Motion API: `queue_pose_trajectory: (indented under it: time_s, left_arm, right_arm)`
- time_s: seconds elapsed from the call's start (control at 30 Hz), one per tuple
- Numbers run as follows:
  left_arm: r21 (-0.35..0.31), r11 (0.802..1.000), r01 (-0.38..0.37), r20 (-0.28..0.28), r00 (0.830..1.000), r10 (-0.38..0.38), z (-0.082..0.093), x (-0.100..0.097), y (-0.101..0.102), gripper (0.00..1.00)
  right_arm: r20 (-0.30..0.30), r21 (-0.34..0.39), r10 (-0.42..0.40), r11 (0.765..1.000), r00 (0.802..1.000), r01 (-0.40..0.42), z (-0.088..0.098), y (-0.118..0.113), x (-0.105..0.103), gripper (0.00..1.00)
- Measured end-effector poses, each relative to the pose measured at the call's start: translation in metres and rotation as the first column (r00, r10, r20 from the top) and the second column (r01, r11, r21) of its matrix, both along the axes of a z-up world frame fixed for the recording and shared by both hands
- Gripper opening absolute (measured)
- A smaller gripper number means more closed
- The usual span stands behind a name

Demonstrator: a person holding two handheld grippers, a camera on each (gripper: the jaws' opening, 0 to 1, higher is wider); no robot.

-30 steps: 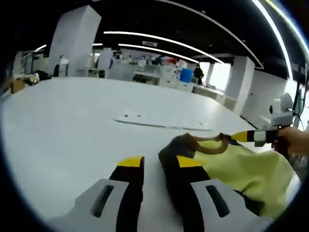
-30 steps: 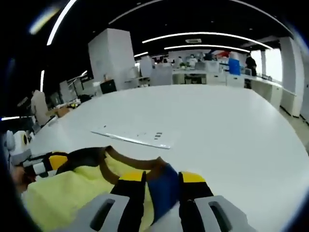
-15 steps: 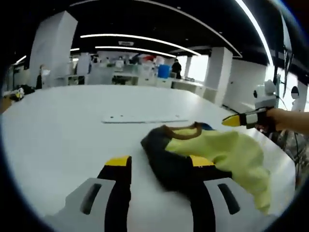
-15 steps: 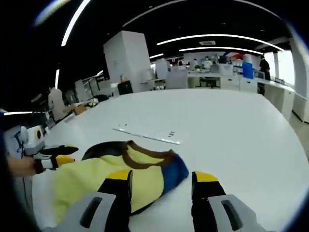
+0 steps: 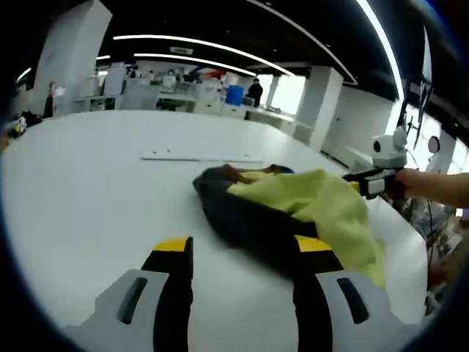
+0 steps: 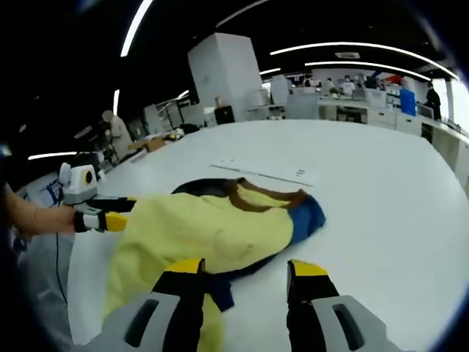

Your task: Fold the garment on the visible template until the final outline fits inside the template.

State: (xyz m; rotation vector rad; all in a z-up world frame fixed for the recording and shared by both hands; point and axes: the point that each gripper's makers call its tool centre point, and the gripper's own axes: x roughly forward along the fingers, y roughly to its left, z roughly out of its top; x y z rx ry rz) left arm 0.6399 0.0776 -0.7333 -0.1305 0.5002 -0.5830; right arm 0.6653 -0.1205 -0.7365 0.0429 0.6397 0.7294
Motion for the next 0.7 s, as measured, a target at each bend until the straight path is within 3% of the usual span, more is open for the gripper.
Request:
queue_pose_trajectory:
  time_s: [0.23, 0.37, 0.57, 0.7]
  left_arm:
    - [-0.021, 0.998, 0.065, -0.045, 0.997, -0.066, -0.013, -0.024, -0.021, 0.43]
    - [-0.024, 0.993, 0.119, -0.078, 0.990, -0.121, -0.022, -0.035, -0.034, 0.37]
    - [-0.073, 0.989, 0.130, -0.111, 0.984, -0.138, -0.027, -0.045, -0.050, 0.29]
    - [-0.067, 0.988, 0.139, -0.120, 0.982, -0.146, -0.030, -0.047, -0.056, 0.23]
  right_arm:
    - [-0.028, -0.026, 0.038, 0.999, 0.999, -0.039, -0.015, 0.003, -0.014, 0.30]
    - [-0.027, -0.041, 0.065, 0.997, 0.998, -0.066, -0.019, 0.008, -0.025, 0.19]
    - [-0.024, -0.061, 0.070, 0.996, 0.997, -0.071, -0.028, 0.010, -0.025, 0.12]
    - [-0.022, -0.063, 0.062, 0.996, 0.998, -0.063, -0.032, 0.012, -0.026, 0.10]
